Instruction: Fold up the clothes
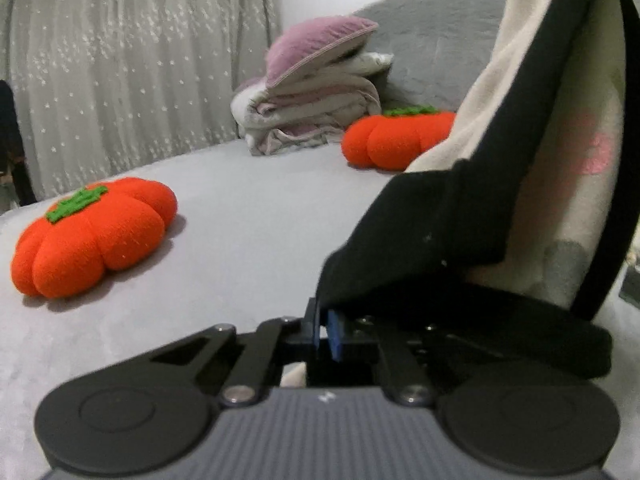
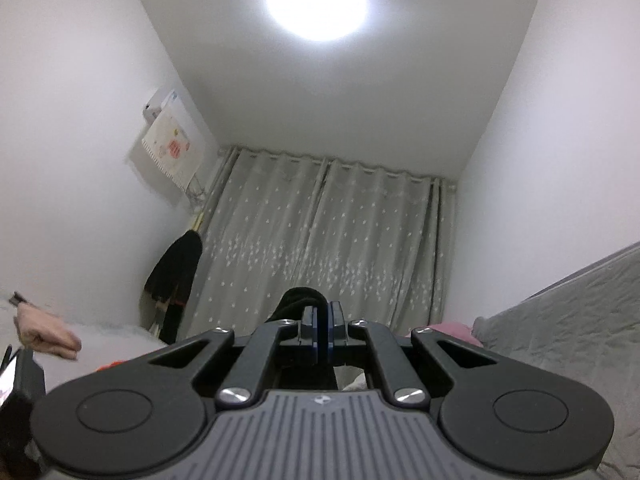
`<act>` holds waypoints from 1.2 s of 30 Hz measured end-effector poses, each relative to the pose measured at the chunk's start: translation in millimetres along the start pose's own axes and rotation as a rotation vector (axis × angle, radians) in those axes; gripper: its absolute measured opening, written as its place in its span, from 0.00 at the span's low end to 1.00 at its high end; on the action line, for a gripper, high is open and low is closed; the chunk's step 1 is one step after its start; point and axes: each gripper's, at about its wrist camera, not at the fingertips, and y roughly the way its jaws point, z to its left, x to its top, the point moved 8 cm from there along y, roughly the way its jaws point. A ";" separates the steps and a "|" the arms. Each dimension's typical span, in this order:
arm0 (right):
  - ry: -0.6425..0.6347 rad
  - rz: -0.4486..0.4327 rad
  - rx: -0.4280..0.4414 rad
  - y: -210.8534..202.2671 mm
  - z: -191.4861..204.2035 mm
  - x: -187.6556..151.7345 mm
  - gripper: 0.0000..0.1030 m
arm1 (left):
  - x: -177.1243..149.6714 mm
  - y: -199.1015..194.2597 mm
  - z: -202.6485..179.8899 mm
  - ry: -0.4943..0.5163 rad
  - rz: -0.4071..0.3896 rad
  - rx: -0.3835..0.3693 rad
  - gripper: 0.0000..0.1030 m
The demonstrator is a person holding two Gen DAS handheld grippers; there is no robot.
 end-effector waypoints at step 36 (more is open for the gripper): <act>-0.139 -0.237 -0.166 5.1 23.9 82.4 0.04 | 152.2 -298.1 114.3 -0.351 -0.780 0.269 0.05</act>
